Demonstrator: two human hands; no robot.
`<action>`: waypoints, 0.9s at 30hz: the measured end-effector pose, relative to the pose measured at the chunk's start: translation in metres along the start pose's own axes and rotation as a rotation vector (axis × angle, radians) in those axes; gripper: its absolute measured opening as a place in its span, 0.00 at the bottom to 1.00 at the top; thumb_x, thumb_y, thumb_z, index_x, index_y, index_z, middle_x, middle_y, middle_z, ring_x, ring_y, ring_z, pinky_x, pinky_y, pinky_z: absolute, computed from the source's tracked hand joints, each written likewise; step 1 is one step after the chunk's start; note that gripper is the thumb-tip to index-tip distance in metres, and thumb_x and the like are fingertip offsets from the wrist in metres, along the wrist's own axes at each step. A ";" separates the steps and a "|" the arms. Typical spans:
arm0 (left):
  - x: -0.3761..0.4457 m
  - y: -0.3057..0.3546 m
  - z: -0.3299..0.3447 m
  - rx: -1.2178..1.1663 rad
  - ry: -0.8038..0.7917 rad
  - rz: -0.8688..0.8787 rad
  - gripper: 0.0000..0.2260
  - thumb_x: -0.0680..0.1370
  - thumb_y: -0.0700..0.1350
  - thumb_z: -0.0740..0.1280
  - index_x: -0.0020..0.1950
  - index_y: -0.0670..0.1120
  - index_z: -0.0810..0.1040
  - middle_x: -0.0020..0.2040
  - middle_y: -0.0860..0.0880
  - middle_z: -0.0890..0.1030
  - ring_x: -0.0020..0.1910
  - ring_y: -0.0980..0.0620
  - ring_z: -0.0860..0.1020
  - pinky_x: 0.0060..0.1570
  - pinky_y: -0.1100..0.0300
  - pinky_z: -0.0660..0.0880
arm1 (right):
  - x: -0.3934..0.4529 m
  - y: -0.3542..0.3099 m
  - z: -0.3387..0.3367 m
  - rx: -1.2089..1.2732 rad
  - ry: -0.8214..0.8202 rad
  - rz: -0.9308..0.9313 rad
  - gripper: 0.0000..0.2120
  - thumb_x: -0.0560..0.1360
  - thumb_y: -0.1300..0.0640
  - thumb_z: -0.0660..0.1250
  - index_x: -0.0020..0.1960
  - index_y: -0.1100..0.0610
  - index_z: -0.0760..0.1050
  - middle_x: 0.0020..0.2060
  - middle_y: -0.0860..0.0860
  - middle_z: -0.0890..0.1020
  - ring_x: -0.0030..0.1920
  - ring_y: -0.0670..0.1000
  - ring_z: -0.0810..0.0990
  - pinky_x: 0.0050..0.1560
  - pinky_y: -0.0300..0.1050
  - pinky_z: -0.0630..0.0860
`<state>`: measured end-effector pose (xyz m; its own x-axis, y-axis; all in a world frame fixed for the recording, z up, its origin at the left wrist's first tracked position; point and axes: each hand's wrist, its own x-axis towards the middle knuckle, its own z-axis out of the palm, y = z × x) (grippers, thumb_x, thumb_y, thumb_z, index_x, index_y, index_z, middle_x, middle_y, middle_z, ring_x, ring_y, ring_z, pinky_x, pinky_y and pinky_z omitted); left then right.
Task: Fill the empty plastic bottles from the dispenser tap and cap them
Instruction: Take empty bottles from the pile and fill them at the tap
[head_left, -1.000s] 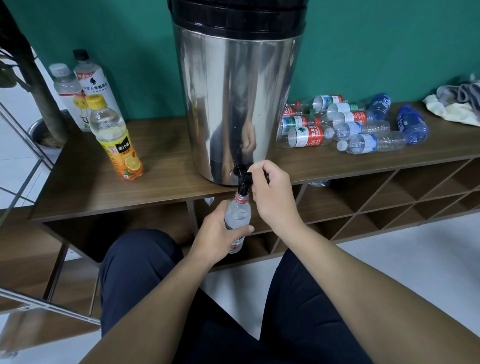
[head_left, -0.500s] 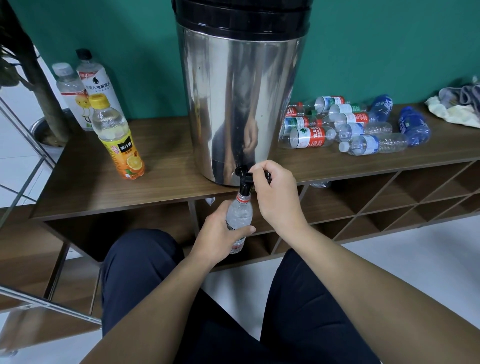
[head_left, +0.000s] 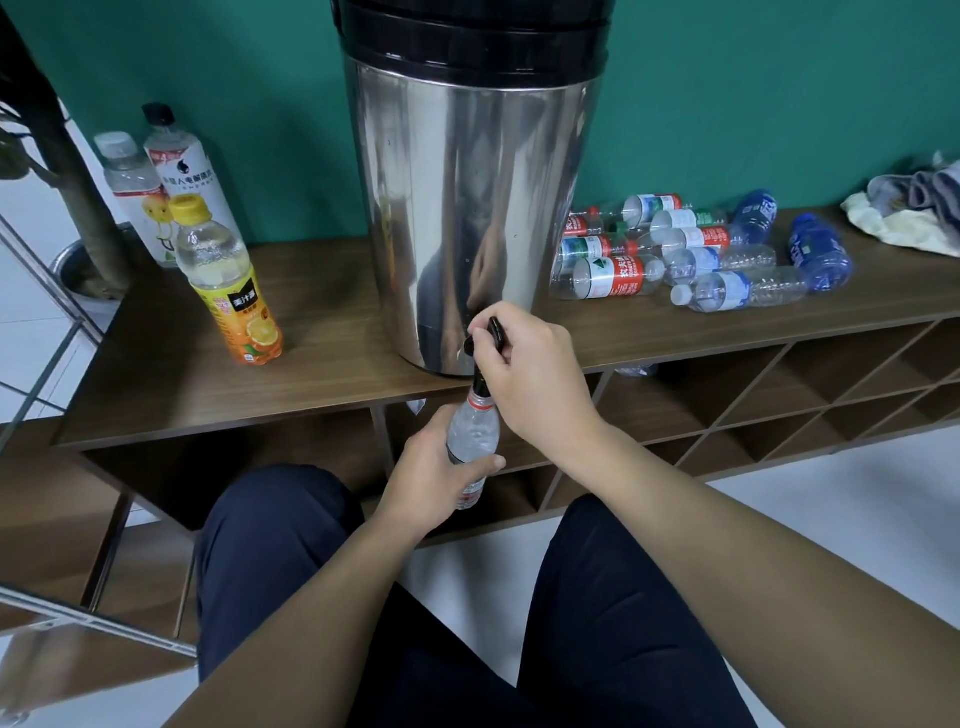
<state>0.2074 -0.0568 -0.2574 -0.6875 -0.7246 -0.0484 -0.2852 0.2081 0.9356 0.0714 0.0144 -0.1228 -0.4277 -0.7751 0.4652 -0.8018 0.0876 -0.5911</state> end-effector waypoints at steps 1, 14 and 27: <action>0.001 -0.001 0.000 0.000 -0.003 0.003 0.26 0.76 0.52 0.84 0.70 0.60 0.78 0.60 0.62 0.86 0.60 0.65 0.82 0.63 0.56 0.81 | 0.000 0.000 -0.001 0.029 0.001 0.001 0.03 0.86 0.58 0.70 0.57 0.54 0.83 0.38 0.39 0.79 0.38 0.36 0.80 0.40 0.26 0.70; 0.007 -0.007 0.009 0.065 -0.010 -0.024 0.24 0.75 0.53 0.85 0.67 0.58 0.78 0.58 0.59 0.86 0.58 0.63 0.84 0.66 0.50 0.82 | -0.009 0.072 -0.013 0.101 0.002 0.232 0.03 0.85 0.54 0.70 0.55 0.50 0.83 0.37 0.45 0.81 0.40 0.46 0.80 0.49 0.54 0.80; 0.009 -0.002 0.024 0.061 -0.042 -0.023 0.24 0.75 0.53 0.85 0.67 0.59 0.79 0.57 0.60 0.86 0.57 0.64 0.84 0.65 0.51 0.83 | 0.005 0.137 -0.012 -0.264 -0.241 0.182 0.25 0.85 0.49 0.72 0.80 0.55 0.75 0.67 0.51 0.75 0.65 0.55 0.78 0.70 0.58 0.78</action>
<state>0.1854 -0.0483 -0.2686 -0.7075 -0.7015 -0.0858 -0.3408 0.2323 0.9110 -0.0455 0.0297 -0.1933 -0.4873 -0.8541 0.1818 -0.8153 0.3704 -0.4451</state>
